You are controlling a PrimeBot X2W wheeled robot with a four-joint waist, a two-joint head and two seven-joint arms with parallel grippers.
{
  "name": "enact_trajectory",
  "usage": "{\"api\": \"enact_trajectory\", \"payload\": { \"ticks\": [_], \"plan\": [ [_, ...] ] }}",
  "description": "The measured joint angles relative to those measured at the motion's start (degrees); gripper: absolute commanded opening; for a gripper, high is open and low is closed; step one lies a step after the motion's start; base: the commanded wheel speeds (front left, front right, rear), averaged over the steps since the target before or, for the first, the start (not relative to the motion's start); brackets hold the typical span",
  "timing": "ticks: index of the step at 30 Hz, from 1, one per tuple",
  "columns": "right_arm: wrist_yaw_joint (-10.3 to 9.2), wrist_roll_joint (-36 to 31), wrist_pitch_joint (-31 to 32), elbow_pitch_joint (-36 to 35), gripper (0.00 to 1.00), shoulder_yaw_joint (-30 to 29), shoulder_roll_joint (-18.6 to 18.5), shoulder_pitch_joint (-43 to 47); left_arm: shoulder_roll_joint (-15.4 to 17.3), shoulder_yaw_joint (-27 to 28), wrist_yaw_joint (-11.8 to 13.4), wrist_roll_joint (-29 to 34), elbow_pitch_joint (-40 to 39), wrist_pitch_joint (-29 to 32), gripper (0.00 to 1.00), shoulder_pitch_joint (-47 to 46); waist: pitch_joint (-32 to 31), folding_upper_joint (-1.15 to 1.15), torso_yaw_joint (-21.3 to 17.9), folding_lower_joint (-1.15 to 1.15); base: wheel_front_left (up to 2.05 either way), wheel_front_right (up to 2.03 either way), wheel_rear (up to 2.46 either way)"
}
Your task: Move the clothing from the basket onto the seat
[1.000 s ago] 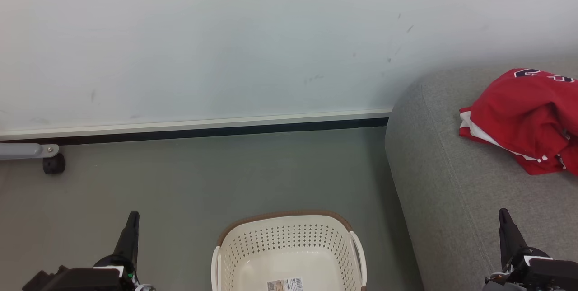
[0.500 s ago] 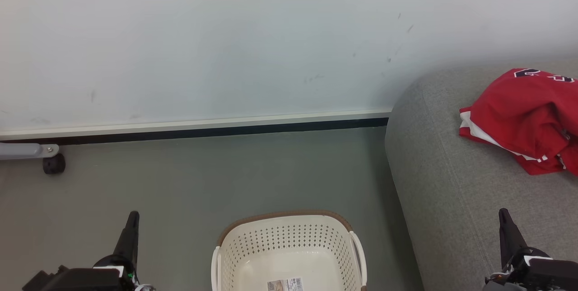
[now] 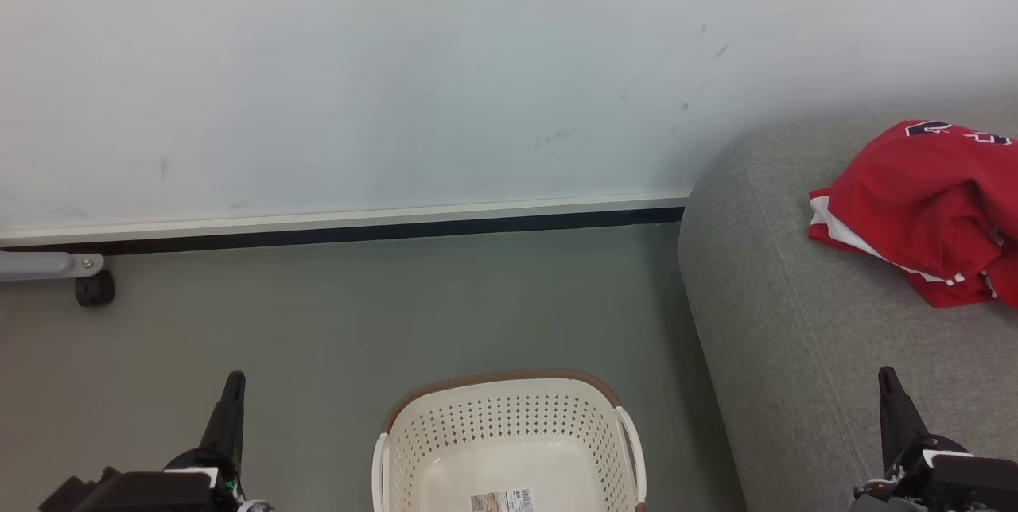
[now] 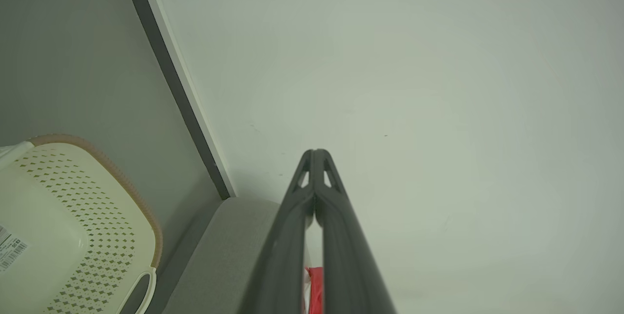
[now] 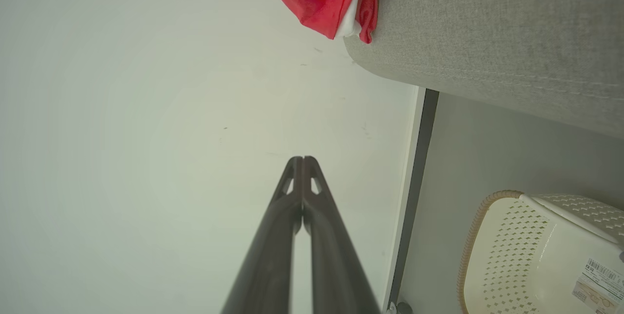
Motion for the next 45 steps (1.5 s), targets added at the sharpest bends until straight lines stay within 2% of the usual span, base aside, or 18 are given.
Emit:
{"api": "enact_trajectory", "payload": {
  "ticks": [45],
  "plan": [
    [0.00,0.0,0.0,0.0,0.00,0.0,0.0,0.0,0.0,0.0,0.0,0.0,0.0,0.0,0.00,0.0,0.0,0.00,0.0,0.00,0.00,0.00,0.00]
  ]
}}
